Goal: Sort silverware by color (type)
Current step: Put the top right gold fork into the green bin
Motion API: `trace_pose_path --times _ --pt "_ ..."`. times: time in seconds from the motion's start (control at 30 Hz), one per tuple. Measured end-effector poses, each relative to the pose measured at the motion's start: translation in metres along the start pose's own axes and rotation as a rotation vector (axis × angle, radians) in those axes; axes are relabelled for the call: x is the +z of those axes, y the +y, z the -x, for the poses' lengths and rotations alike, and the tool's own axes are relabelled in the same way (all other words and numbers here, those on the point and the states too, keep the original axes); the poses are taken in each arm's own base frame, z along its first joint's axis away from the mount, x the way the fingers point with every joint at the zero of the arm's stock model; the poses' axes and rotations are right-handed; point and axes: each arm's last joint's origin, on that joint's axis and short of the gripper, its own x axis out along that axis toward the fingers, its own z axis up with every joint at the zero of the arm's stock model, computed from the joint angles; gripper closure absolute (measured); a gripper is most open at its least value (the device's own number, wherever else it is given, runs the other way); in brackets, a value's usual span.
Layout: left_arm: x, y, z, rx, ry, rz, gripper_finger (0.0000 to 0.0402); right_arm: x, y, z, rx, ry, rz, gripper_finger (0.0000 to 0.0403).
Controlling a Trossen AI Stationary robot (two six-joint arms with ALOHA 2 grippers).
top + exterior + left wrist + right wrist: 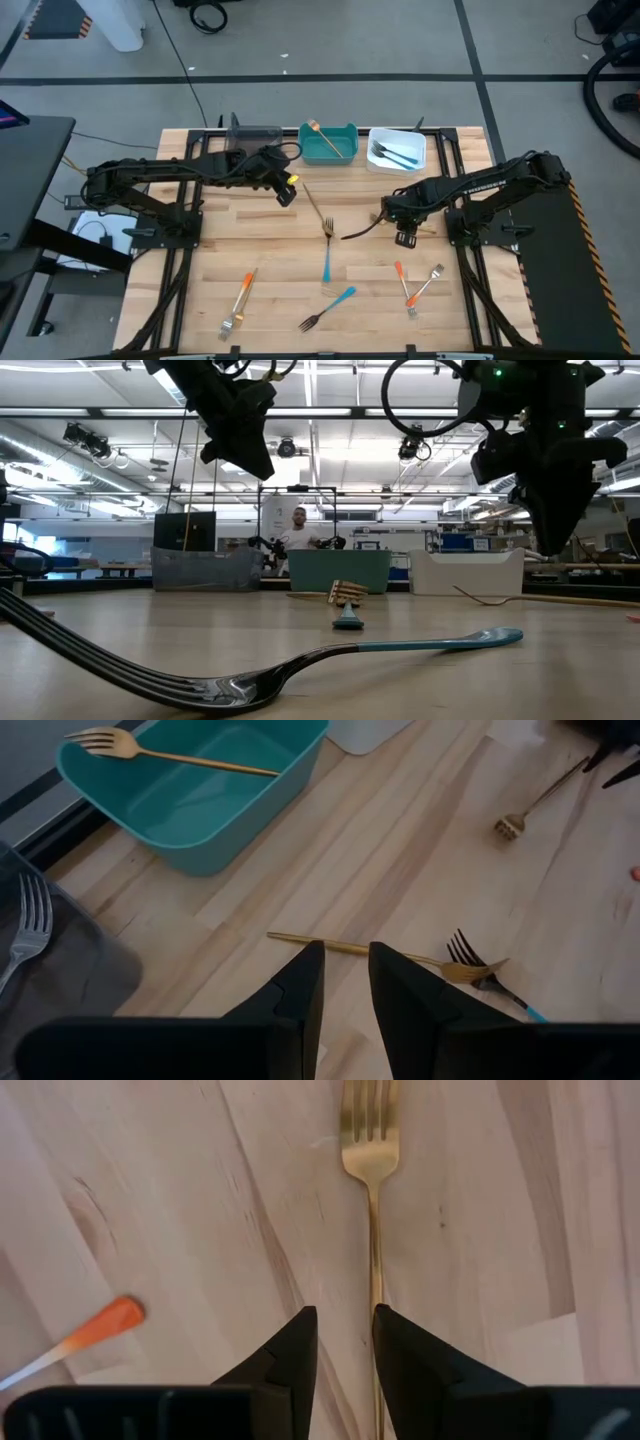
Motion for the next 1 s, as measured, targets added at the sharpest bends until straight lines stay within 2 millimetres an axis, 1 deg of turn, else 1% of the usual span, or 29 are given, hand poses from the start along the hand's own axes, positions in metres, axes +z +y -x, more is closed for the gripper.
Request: trace_pose_path --times 0.17,0.3,0.43,0.73,0.83,1.0 --pt "0.0 0.0 0.0 0.0 0.0 -0.001 0.0311 0.004 0.002 -0.002 0.019 -0.048 0.012 0.0297" --pt "-0.001 0.0 0.0 0.002 0.006 -0.008 0.0311 0.001 0.001 -0.016 0.044 -0.084 0.032 0.0297" --pt "-0.002 -0.001 0.0 -0.001 0.011 -0.013 0.0311 -0.005 -0.001 -0.024 0.023 -0.056 0.02 0.0297" --pt "-0.002 -0.003 0.001 -0.005 0.011 -0.016 0.0311 -0.007 -0.003 -0.026 0.001 -0.05 0.035 0.0297" --pt "-0.002 -0.003 0.001 -0.005 0.012 -0.017 0.0311 -0.007 -0.004 -0.026 -0.038 -0.066 0.035 0.0297" --pt "-0.002 -0.003 0.001 -0.005 0.011 -0.019 0.0311 -0.003 -0.003 -0.028 -0.04 -0.121 0.072 0.0297"
